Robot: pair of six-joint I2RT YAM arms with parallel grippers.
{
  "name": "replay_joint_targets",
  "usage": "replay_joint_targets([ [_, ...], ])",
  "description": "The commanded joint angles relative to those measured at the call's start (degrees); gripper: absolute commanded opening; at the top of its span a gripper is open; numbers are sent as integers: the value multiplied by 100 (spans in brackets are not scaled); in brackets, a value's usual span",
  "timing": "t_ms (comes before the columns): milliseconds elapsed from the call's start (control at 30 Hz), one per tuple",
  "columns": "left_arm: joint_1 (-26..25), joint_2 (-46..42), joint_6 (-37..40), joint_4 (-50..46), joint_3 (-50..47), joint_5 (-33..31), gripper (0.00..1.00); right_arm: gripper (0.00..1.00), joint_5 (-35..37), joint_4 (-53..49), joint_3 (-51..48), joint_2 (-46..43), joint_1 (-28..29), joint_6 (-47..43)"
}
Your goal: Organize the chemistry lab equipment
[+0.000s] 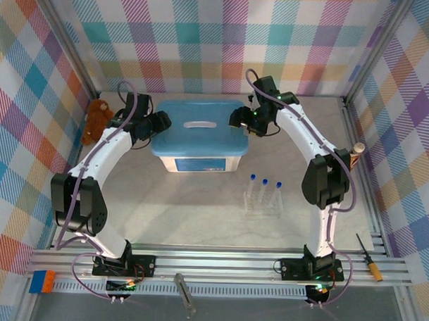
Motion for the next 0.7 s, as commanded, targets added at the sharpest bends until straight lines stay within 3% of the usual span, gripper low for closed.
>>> replay_joint_targets([
  [0, -36, -410, 32, -439, 174, 354, 68, 78, -324, 107, -306, -628, 73, -99],
  [367, 972, -827, 161, -518, 182, 174, 73, 91, -61, 132, -1165, -1721, -769, -564],
  [667, 1104, -1219, 694, 399, -884, -1046, 73, 100, 1121, 1433, -2892, -2711, -1338, -1247],
])
